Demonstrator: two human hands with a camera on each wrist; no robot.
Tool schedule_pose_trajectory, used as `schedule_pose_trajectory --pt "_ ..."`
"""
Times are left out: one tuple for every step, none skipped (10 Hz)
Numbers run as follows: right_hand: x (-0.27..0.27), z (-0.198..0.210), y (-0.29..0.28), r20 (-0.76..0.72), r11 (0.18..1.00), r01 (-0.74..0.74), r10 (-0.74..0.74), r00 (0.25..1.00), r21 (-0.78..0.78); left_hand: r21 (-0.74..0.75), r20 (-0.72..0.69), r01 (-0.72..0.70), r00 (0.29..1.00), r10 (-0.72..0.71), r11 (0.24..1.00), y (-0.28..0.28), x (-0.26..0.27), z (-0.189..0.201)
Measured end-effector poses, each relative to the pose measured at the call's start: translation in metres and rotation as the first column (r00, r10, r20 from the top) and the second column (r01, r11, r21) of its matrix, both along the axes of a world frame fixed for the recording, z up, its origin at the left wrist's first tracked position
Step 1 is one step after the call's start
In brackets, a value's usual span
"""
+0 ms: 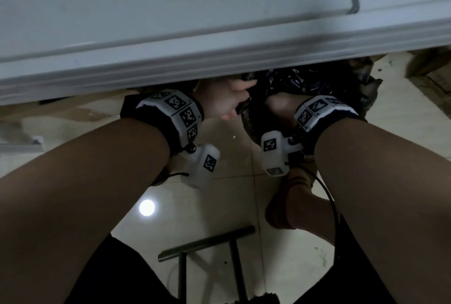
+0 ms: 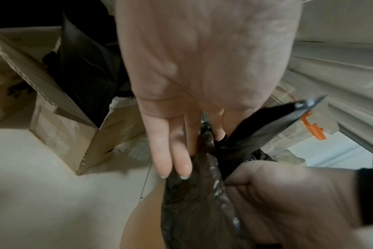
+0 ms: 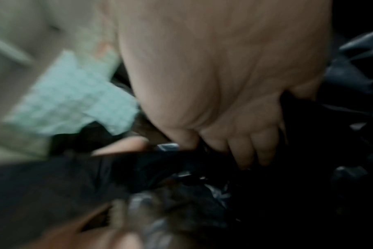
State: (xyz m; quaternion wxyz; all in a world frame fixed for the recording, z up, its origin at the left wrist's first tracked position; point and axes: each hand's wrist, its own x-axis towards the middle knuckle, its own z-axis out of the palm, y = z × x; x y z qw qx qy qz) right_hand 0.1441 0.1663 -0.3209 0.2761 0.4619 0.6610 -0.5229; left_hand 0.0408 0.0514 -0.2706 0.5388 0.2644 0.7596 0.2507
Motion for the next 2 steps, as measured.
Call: schedule_pose_trajectory --pt "0.003 0.013 0.007 -0.02 0.991 0.097 -0.096 0.995 0.094 -0.016 -0.001 0.014 1.0 -0.014 1.0 -0.001 0.004 0.005" --pt "0.006 0.031 0.013 -0.077 0.972 0.172 -0.161 0.984 0.161 -0.003 -0.037 -0.039 0.999 0.039 0.999 -0.003 0.005 0.014"
